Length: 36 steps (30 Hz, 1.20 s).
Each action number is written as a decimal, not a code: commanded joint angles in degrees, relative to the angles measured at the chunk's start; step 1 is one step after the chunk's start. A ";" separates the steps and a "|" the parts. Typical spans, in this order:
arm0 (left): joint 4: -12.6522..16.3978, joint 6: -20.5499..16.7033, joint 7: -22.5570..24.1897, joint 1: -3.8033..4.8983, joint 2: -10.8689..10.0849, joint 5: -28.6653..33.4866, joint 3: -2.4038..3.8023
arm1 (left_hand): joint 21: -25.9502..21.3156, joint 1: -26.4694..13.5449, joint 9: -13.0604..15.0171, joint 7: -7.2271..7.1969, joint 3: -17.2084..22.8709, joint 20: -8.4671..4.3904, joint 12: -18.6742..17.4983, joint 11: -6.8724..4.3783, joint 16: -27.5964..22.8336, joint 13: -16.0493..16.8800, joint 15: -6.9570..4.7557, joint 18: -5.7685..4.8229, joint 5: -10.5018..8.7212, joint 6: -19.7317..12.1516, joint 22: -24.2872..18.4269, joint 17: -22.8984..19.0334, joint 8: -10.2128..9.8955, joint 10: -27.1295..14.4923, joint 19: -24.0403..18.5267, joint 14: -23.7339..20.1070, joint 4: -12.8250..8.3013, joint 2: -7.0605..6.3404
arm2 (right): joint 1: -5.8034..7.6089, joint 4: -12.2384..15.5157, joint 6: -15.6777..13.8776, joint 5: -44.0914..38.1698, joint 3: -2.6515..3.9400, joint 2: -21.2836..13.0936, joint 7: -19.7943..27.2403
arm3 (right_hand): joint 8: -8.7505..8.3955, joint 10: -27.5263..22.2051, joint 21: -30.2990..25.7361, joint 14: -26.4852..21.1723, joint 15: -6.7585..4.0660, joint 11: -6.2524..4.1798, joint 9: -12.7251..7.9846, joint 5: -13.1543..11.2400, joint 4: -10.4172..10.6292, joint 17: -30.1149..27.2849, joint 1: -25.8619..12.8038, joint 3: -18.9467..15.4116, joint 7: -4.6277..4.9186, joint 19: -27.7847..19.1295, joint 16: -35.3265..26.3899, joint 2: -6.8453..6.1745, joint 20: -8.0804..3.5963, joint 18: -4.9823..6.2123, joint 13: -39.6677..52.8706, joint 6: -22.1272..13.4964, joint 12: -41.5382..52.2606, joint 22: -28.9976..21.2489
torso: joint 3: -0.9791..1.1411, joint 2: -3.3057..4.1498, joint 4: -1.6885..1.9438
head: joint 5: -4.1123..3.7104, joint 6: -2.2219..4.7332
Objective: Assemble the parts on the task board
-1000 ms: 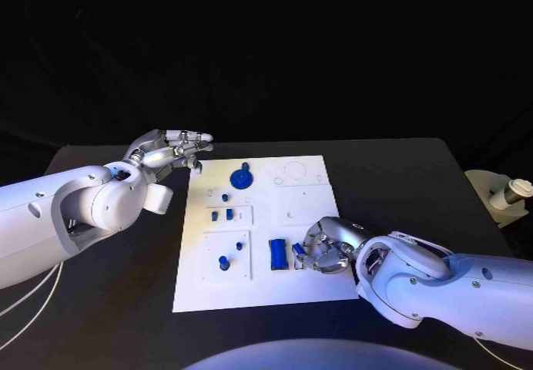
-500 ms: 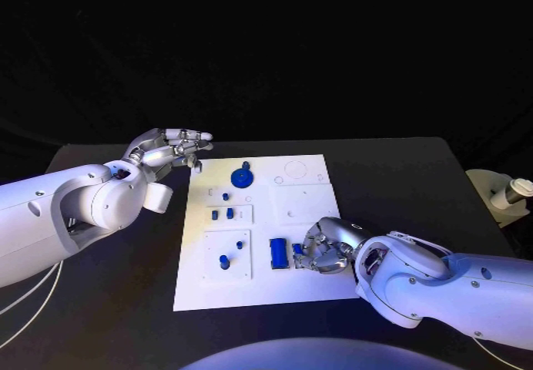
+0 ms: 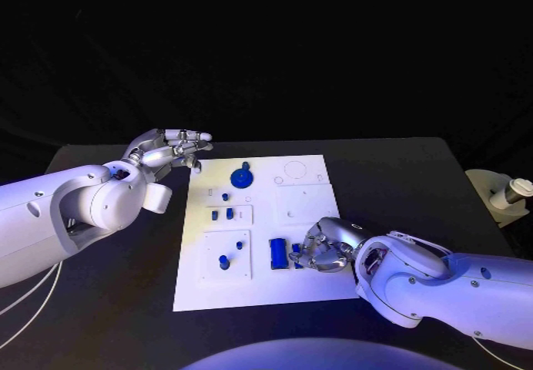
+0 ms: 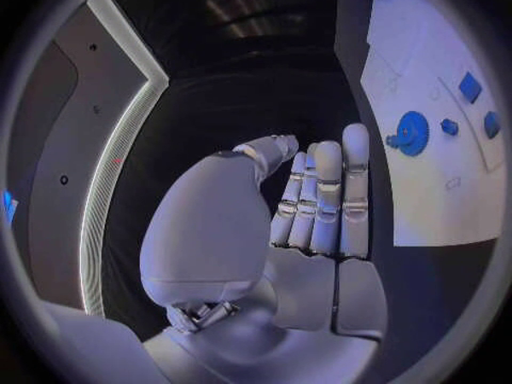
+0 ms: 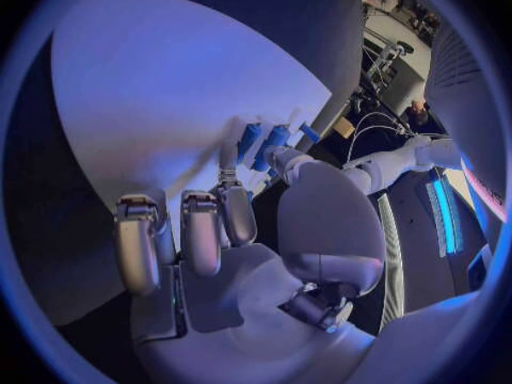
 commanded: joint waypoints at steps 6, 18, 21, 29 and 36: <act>0.10 0.81 0.17 0.04 -0.02 0.11 0.04 | 0.29 0.13 -0.06 0.03 0.39 -0.12 0.28 0.02 0.19 0.08 0.19 0.40 0.15 -0.54 0.08 -0.06 0.26 -0.27 0.38 -0.12 0.06 0.31 | -0.06 0.33 0.92 -1.00 -0.01 -1.01 0.66 | -0.23 1.45 0.07 5.37 -0.11 0.02 -0.20 0.23 -0.31 10.39 1.29 -1.51 0.09 5.94 0.22 -0.14 -0.29 -0.36 6.96 -0.06 -0.19 15.02 | -0.01 -0.02 0.01 | 0.57 -0.01; 0.07 0.68 0.03 0.05 -0.09 0.12 0.03 | 0.31 0.10 -0.06 0.05 0.41 -0.12 0.33 0.04 0.20 0.10 0.20 0.39 0.15 -0.56 0.09 -0.06 0.28 -0.31 0.38 -0.13 0.08 0.34 | 0.90 1.93 4.60 0.33 0.03 -3.53 4.14 | -0.38 1.31 -0.34 5.34 -0.01 0.16 -0.63 -2.77 -1.07 10.25 7.90 -3.54 0.27 5.79 0.14 -0.80 -0.21 -0.27 6.94 -0.27 -0.60 14.90 | 0.00 0.03 -0.07 | 0.57 -0.33; 0.06 0.69 -0.02 0.05 -0.05 0.12 0.03 | 0.32 0.06 -0.06 0.07 0.45 -0.12 0.40 0.05 0.22 0.12 0.22 0.39 0.16 -0.56 0.10 -0.07 0.31 -0.34 0.39 -0.12 0.13 0.40 | 0.97 1.89 5.30 0.58 0.03 -3.75 4.50 | -0.38 1.31 -0.34 5.34 -0.01 0.16 -0.63 -2.77 -1.07 10.25 7.90 -3.54 0.27 5.79 0.14 -0.80 -0.21 -0.27 6.94 -0.27 -0.60 14.90 | 0.00 0.03 -0.01 | 0.57 -0.40; 0.02 0.74 -0.05 0.05 -0.04 0.12 0.03 | 0.32 0.06 -0.06 0.07 0.45 -0.12 0.40 0.05 0.22 0.12 0.22 0.39 0.16 -0.56 0.10 -0.07 0.31 -0.34 0.39 -0.12 0.13 0.40 | 1.01 1.42 6.28 0.99 0.03 -3.63 5.06 | -0.40 1.28 -0.31 5.34 0.01 0.18 -0.67 -3.06 -0.95 10.25 8.07 -3.80 0.29 5.80 0.14 -0.87 -0.20 -0.28 6.91 -0.28 -0.67 14.91 | -0.02 0.03 0.01 | 0.55 -0.43; 0.04 0.79 -0.02 0.05 -0.02 0.12 0.03 | 0.32 0.06 -0.06 0.07 0.45 -0.12 0.40 0.05 0.22 0.12 0.22 0.39 0.16 -0.56 0.10 -0.07 0.31 -0.34 0.39 -0.12 0.13 0.40 | 0.78 0.52 6.00 0.92 0.02 -2.45 5.01 | -0.40 1.29 -0.37 5.34 0.02 0.18 -0.70 -3.27 -0.89 10.27 8.36 -3.90 0.28 5.78 0.15 -0.73 -0.19 -0.26 6.93 -0.27 -0.66 14.89 | 0.00 0.02 0.05 | 0.54 -0.45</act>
